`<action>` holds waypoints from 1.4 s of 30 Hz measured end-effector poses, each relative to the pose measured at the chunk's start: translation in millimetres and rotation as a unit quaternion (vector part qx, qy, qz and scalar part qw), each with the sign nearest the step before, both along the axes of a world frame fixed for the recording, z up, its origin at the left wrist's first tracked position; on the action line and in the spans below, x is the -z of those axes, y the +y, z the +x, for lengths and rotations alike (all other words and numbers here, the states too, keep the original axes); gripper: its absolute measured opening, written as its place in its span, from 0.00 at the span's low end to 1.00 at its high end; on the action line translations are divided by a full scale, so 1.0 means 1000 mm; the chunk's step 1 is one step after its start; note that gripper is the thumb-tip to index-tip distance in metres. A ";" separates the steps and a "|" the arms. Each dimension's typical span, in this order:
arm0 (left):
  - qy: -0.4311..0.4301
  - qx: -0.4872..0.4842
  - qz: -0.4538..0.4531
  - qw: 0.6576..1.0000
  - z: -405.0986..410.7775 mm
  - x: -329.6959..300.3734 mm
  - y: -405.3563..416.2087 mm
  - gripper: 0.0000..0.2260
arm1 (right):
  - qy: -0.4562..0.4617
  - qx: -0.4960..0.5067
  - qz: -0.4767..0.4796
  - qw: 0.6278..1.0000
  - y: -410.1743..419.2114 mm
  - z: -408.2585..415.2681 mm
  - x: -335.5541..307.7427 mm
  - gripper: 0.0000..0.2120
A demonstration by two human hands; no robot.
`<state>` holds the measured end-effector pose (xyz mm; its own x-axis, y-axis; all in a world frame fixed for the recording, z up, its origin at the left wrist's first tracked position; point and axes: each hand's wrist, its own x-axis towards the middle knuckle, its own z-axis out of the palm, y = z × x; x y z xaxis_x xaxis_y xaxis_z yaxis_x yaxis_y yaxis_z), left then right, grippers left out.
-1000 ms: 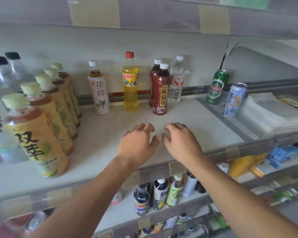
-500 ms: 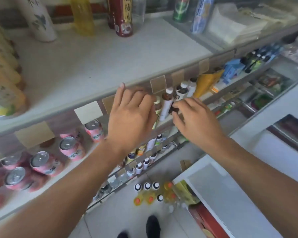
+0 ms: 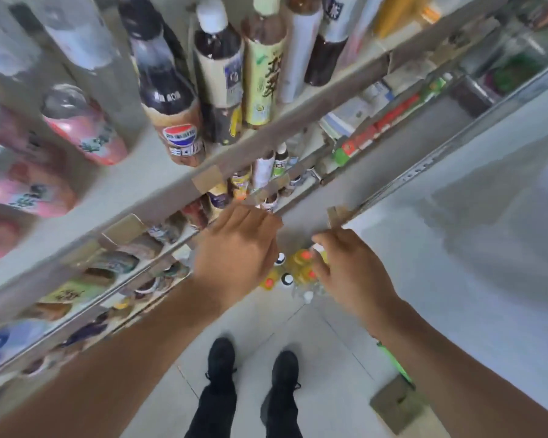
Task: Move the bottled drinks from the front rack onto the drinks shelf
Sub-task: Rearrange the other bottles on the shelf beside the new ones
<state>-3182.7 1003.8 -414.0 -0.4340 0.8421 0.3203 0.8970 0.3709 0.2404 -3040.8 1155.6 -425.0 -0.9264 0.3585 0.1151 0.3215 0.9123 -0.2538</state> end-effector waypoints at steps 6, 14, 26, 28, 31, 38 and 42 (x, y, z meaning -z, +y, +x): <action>-0.062 -0.007 -0.090 0.994 0.021 0.120 0.005 0.11 | -0.101 0.027 -0.027 0.994 0.011 0.046 0.133 0.05; -0.134 -0.003 -0.161 0.978 0.061 0.256 -0.001 0.11 | -0.180 0.021 -0.059 0.982 0.028 0.092 0.277 0.08; -0.173 0.035 -0.198 0.964 0.096 0.385 0.018 0.12 | -0.280 0.085 -0.117 0.949 0.033 0.117 0.410 0.15; -0.181 0.045 -0.196 0.963 0.101 0.405 0.022 0.11 | -0.289 0.099 -0.128 0.944 0.035 0.112 0.437 0.20; -0.193 0.056 -0.191 0.961 0.113 0.440 0.025 0.11 | -0.311 0.109 -0.136 0.934 0.035 0.104 0.481 0.26; -0.210 0.055 -0.209 0.953 0.136 0.496 0.018 0.11 | -0.315 0.124 -0.075 0.938 0.028 0.110 0.537 0.20; -0.225 0.054 -0.224 0.947 0.135 0.487 0.011 0.11 | -0.315 0.128 -0.080 0.937 0.032 0.118 0.527 0.19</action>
